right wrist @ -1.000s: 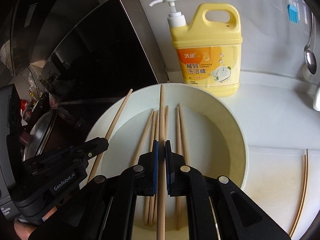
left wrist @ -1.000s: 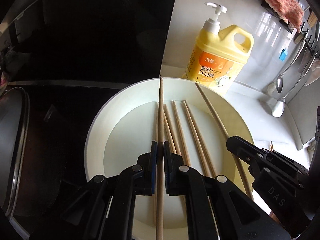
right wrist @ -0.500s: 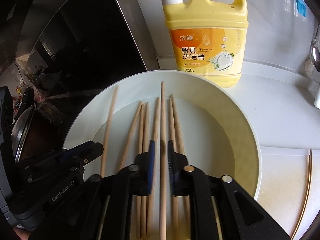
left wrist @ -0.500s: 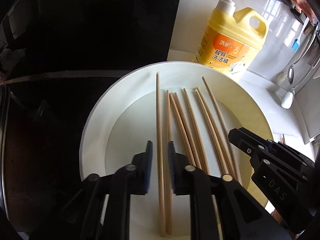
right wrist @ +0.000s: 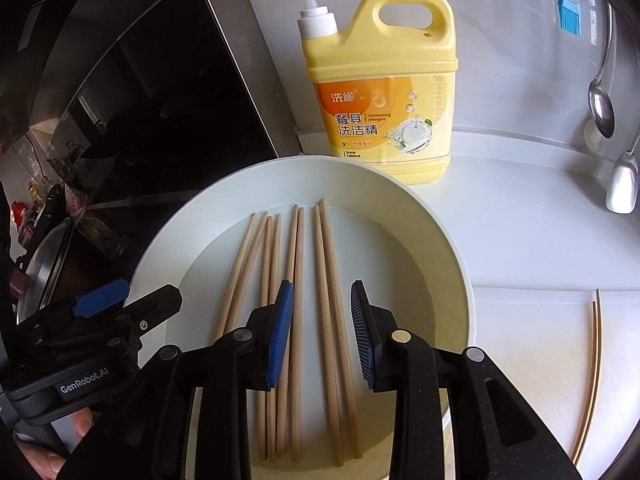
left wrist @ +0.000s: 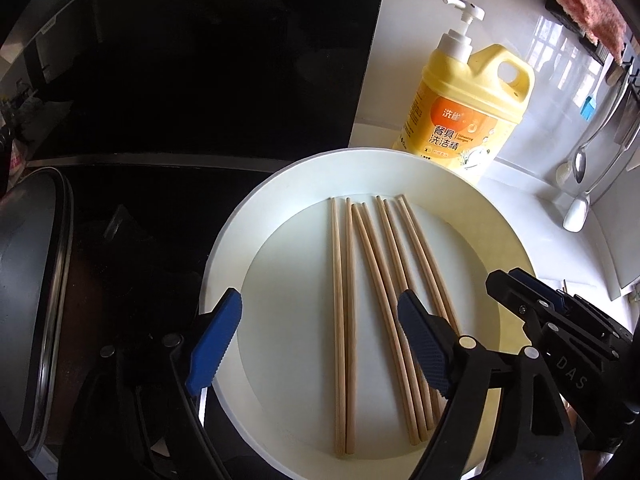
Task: Organize utensils
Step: 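Open both tools to drop the chopsticks into the basin, then move both open tools back over the last chopstick pair on the board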
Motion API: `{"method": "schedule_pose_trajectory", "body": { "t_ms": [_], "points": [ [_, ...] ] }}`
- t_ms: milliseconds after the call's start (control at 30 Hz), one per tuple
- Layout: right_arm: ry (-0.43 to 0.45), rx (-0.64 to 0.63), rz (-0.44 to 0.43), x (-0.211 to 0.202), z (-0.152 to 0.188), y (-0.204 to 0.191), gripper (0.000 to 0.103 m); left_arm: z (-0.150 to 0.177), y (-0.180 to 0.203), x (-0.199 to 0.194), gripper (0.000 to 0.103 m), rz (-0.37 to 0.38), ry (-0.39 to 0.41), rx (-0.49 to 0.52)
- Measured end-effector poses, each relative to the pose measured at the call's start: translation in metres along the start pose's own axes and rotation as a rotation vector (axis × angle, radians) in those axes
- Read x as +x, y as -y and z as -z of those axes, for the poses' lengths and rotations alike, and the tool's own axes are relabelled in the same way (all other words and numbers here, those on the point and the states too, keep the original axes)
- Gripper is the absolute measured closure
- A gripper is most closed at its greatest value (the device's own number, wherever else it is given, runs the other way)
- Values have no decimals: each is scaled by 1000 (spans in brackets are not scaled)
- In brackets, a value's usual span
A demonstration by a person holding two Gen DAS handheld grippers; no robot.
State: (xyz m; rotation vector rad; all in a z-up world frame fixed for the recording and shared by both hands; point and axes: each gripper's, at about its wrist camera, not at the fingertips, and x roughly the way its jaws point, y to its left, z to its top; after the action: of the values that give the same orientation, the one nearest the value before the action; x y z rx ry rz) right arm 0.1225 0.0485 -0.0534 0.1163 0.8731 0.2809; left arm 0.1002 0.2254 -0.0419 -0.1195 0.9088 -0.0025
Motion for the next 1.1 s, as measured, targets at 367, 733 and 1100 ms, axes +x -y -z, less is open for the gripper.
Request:
{"method": "schedule_pose_trajectory", "body": {
  "t_ms": [367, 733, 1100],
  "points": [
    [34, 26, 47, -34, 18, 17, 61, 12, 13, -8, 23, 19, -9, 26],
    [55, 87, 111, -74, 50, 71, 51, 26, 60, -29, 21, 27, 26, 69],
    [82, 59, 138, -135, 91, 161, 44, 61, 143, -63, 13, 41, 66, 20]
  ]
}}
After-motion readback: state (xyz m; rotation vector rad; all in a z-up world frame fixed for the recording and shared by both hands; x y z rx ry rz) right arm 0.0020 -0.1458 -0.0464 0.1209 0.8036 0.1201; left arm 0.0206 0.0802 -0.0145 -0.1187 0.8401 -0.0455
